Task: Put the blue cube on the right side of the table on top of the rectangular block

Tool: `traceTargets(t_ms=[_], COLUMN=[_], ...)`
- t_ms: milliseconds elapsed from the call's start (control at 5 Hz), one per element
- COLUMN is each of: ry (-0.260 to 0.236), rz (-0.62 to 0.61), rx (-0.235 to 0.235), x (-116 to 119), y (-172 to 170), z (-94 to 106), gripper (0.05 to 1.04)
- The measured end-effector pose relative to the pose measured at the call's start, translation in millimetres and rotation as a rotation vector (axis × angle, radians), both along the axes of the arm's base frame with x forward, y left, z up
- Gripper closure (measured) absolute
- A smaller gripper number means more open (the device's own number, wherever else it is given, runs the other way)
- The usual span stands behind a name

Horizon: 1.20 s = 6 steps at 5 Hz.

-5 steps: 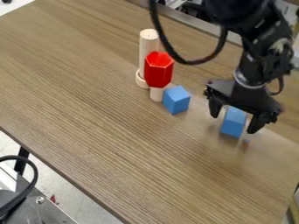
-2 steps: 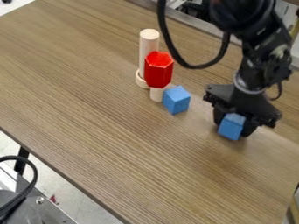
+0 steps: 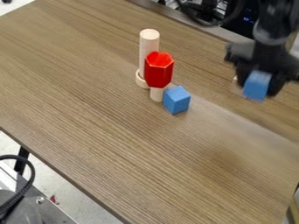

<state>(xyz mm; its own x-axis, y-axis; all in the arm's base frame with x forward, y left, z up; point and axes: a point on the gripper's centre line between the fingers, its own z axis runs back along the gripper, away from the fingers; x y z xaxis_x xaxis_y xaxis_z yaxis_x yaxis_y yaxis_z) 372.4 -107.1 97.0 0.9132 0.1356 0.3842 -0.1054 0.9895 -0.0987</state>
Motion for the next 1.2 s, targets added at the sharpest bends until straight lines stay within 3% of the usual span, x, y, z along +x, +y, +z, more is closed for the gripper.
traceTargets(t_ms=[400, 600, 1200], ry=[0.001, 0.016, 0.011], rz=[-0.048, -0.105, -0.103], rx=[0.046, 0.077, 0.100], x=[34, 42, 55], y=[11, 13, 29], z=[-2.9, -12.1, -18.0], gripper=[0.493, 0.493, 0.493])
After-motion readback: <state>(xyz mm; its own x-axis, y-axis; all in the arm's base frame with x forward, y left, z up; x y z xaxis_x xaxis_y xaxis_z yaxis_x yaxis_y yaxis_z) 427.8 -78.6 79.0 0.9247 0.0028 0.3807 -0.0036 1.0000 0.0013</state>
